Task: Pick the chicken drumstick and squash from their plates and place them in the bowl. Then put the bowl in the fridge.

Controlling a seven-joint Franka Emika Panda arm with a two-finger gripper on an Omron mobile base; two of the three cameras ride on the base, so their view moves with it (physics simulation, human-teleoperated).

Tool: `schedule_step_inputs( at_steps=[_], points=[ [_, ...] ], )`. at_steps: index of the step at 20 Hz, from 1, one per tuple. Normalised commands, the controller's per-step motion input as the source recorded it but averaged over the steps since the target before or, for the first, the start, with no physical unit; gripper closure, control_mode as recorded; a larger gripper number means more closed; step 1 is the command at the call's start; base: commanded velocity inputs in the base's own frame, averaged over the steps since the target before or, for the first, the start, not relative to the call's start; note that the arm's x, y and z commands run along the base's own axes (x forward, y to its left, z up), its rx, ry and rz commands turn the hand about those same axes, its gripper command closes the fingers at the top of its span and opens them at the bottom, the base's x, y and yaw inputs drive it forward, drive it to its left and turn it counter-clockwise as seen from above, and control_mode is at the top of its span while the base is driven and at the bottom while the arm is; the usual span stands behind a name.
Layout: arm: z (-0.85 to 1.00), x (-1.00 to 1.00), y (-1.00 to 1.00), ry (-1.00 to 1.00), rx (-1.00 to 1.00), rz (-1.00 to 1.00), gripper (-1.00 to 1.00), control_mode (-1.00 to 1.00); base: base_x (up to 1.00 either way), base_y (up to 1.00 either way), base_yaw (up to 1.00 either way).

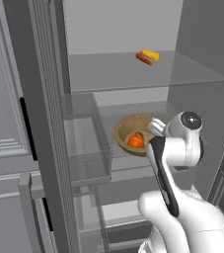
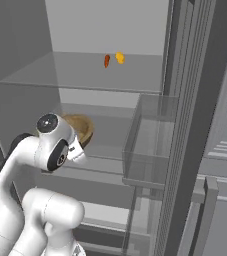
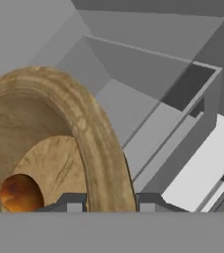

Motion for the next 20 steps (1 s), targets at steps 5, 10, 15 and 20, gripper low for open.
schedule_step_inputs(
  at_steps=[5,10,15,20],
  points=[
    [-0.10,0.76,-0.33,0.34,0.09,-0.13,1.00,-1.00,0.00,0.00,0.00],
    [-0.42,0.55,-0.14,0.06,0.15,-0.13,1.00,-1.00,0.00,0.00,0.00],
    [-0.67,0.27,0.00,-0.20,0.08,-0.09,1.00,-1.00,0.00,0.00,0.00],
    [-0.47,0.33,0.00,-0.11,-0.01,-0.10,1.00,-1.00,0.00,0.00,0.00]
  ],
)
